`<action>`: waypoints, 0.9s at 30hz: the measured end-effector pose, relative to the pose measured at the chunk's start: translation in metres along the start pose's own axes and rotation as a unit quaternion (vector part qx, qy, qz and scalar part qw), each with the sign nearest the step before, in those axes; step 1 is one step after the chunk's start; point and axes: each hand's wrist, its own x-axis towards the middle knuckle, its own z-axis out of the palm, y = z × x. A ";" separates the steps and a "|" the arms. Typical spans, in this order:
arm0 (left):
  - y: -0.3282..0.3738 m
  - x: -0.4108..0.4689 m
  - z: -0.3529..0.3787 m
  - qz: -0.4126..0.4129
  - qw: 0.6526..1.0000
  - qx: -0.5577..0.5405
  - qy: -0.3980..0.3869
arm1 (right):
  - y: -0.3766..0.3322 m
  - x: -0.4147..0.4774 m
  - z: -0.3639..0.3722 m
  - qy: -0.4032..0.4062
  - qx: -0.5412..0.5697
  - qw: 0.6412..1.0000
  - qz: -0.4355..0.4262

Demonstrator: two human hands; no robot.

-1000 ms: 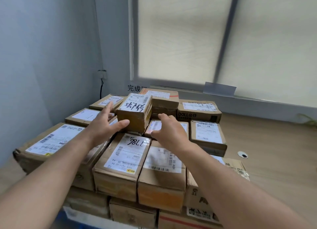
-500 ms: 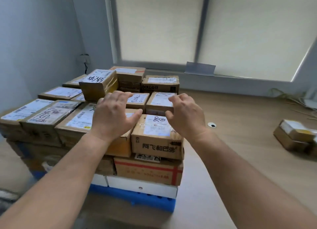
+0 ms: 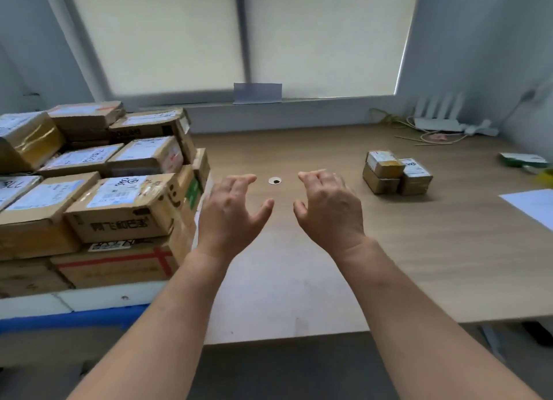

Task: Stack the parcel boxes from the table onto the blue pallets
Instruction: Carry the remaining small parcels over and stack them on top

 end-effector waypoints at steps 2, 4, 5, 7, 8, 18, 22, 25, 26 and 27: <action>0.029 -0.007 0.023 0.009 1.000 -0.014 -0.011 | 0.029 -0.011 -0.010 -0.003 -0.015 1.000 0.020; 0.055 -0.014 0.044 0.015 0.999 -0.028 -0.027 | 0.056 -0.022 -0.018 -0.009 -0.026 0.999 0.036; 0.067 -0.016 0.054 0.019 0.999 -0.035 -0.034 | 0.068 -0.028 -0.022 -0.012 -0.033 0.998 0.043; 0.088 -0.021 0.072 0.021 0.998 -0.044 -0.046 | 0.089 -0.039 -0.028 -0.019 -0.039 0.997 0.058; 0.098 -0.022 0.080 0.020 0.997 -0.046 -0.056 | 0.100 -0.044 -0.030 -0.020 -0.042 0.997 0.067; 0.163 -0.008 0.162 0.047 0.989 -0.070 -0.122 | 0.202 -0.049 -0.039 -0.031 -0.059 0.987 0.143; 0.185 0.017 0.209 0.052 0.985 -0.079 -0.143 | 0.245 -0.031 -0.035 -0.050 -0.068 0.983 0.160; 0.204 0.039 0.241 0.036 0.982 -0.092 -0.158 | 0.277 -0.009 -0.028 -0.073 -0.073 0.980 0.171; 0.209 0.047 0.251 0.030 0.982 -0.094 -0.161 | 0.289 0.000 -0.025 -0.077 -0.075 0.979 0.174; 0.212 0.055 0.260 0.024 0.982 -0.096 -0.163 | 0.300 0.010 -0.022 -0.082 -0.078 0.978 0.176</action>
